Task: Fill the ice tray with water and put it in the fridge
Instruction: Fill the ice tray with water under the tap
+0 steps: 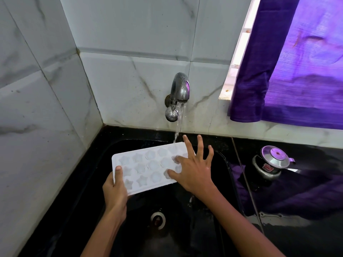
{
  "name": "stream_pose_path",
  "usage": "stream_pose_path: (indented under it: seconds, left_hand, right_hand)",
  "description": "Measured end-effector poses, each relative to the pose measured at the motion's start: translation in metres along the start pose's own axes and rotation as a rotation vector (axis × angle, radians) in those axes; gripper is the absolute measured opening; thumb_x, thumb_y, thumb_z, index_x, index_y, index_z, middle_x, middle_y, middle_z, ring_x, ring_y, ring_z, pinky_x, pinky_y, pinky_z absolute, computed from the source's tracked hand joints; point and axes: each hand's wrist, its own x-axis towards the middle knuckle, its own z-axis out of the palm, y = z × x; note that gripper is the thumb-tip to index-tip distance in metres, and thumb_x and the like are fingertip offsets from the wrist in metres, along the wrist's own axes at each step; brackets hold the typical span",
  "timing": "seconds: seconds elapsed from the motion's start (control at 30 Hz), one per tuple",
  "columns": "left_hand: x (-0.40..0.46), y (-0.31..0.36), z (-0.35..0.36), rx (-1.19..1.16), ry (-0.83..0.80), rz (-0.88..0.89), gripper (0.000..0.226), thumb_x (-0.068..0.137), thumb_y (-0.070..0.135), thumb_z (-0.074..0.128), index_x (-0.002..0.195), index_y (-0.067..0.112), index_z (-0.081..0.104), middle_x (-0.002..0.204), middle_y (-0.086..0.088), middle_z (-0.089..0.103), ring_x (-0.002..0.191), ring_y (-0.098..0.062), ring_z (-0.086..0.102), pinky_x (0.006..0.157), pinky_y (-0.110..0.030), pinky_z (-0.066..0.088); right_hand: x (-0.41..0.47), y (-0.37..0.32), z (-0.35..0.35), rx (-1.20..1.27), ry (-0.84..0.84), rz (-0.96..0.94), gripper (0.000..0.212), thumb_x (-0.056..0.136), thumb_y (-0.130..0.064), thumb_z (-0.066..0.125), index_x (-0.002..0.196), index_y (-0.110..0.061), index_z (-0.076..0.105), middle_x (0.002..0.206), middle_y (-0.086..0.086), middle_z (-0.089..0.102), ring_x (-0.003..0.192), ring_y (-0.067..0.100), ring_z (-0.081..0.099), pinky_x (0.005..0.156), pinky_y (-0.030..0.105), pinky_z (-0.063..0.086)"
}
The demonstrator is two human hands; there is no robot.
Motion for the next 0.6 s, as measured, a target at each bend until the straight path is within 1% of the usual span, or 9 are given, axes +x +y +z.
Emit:
stream_pose_path:
  seconds: [0.13, 0.2, 0.3, 0.37, 0.4, 0.43, 0.5, 0.53, 0.6]
  left_hand:
    - [0.0, -0.001, 0.0, 0.001, 0.013, 0.014, 0.026, 0.098, 0.033, 0.044, 0.106, 0.014, 0.059, 0.09, 0.001, 0.065, 0.08, -0.014, 0.063, 0.065, -0.028, 0.048]
    - [0.001, -0.002, 0.001, -0.026, 0.037, 0.009, 0.028, 0.098, 0.034, 0.044, 0.107, 0.012, 0.06, 0.093, -0.003, 0.066, 0.081, -0.017, 0.064, 0.069, -0.03, 0.049]
    - [0.0, 0.0, 0.007, -0.067, 0.085, 0.005, 0.029, 0.098, 0.034, 0.044, 0.108, 0.011, 0.059, 0.09, -0.002, 0.066, 0.078, -0.017, 0.063, 0.069, -0.031, 0.05]
    - [-0.002, 0.003, 0.01, -0.098, 0.117, 0.011, 0.027, 0.098, 0.034, 0.043, 0.107, 0.013, 0.058, 0.086, 0.001, 0.064, 0.075, -0.015, 0.062, 0.066, -0.03, 0.05]
    - [-0.002, 0.005, 0.01, -0.108, 0.13, 0.013, 0.027, 0.098, 0.034, 0.043, 0.108, 0.014, 0.058, 0.085, 0.002, 0.064, 0.074, -0.014, 0.062, 0.067, -0.031, 0.05]
    - [-0.002, 0.005, 0.01, -0.116, 0.141, 0.011, 0.027, 0.098, 0.033, 0.043, 0.109, 0.014, 0.058, 0.085, 0.002, 0.063, 0.074, -0.014, 0.062, 0.071, -0.033, 0.05]
    - [0.0, 0.005, 0.008, -0.127, 0.155, 0.001, 0.028, 0.098, 0.033, 0.043, 0.111, 0.013, 0.058, 0.085, 0.002, 0.063, 0.075, -0.015, 0.062, 0.075, -0.036, 0.05]
    - [0.001, 0.005, 0.007, -0.126, 0.156, -0.005, 0.028, 0.098, 0.034, 0.043, 0.111, 0.014, 0.058, 0.085, 0.002, 0.063, 0.075, -0.015, 0.062, 0.077, -0.038, 0.05]
    - [0.003, 0.003, 0.005, -0.114, 0.145, -0.014, 0.028, 0.098, 0.034, 0.043, 0.11, 0.014, 0.058, 0.086, 0.002, 0.064, 0.077, -0.017, 0.063, 0.08, -0.04, 0.051]
  right_hand:
    - [0.001, -0.001, 0.0, 0.084, 0.045, 0.062, 0.045, 0.072, -0.065, 0.06, 0.102, -0.033, 0.068, 0.159, -0.004, 0.0, 0.141, 0.031, -0.024, 0.104, 0.053, -0.017]
    - [0.0, -0.003, 0.004, 0.143, 0.168, 0.105, 0.043, 0.064, -0.065, 0.068, 0.093, -0.034, 0.071, 0.157, -0.005, 0.017, 0.142, 0.029, -0.011, 0.106, 0.05, -0.008]
    - [-0.001, -0.006, 0.008, 0.155, 0.407, 0.135, 0.035, 0.058, -0.064, 0.074, 0.071, -0.032, 0.07, 0.143, -0.005, 0.046, 0.137, 0.028, 0.016, 0.103, 0.047, 0.009]
    - [0.0, -0.003, 0.012, 0.196, 0.409, 0.078, 0.032, 0.072, -0.063, 0.065, 0.08, -0.033, 0.071, 0.148, -0.007, 0.038, 0.139, 0.027, 0.012, 0.106, 0.045, 0.006]
    - [0.001, -0.001, 0.013, 0.244, 0.306, 0.034, 0.036, 0.08, -0.064, 0.055, 0.093, -0.034, 0.07, 0.154, -0.007, 0.026, 0.142, 0.027, 0.003, 0.109, 0.045, 0.002]
    - [0.001, 0.003, 0.014, 0.257, 0.196, -0.011, 0.046, 0.084, -0.068, 0.042, 0.11, -0.037, 0.065, 0.158, -0.007, 0.013, 0.143, 0.028, -0.006, 0.111, 0.046, -0.002]
    - [0.0, 0.01, 0.017, 0.18, 0.1, -0.091, 0.069, 0.078, -0.075, 0.018, 0.131, -0.043, 0.047, 0.16, -0.006, -0.002, 0.142, 0.03, -0.015, 0.112, 0.052, -0.005]
    - [0.0, 0.011, 0.018, 0.149, 0.082, -0.111, 0.074, 0.075, -0.076, 0.012, 0.134, -0.043, 0.043, 0.16, -0.005, -0.002, 0.142, 0.032, -0.015, 0.112, 0.053, -0.005]
    - [-0.001, 0.011, 0.021, 0.158, 0.12, -0.125, 0.071, 0.074, -0.073, 0.014, 0.126, -0.041, 0.052, 0.159, -0.002, 0.008, 0.141, 0.031, -0.011, 0.111, 0.055, -0.001]
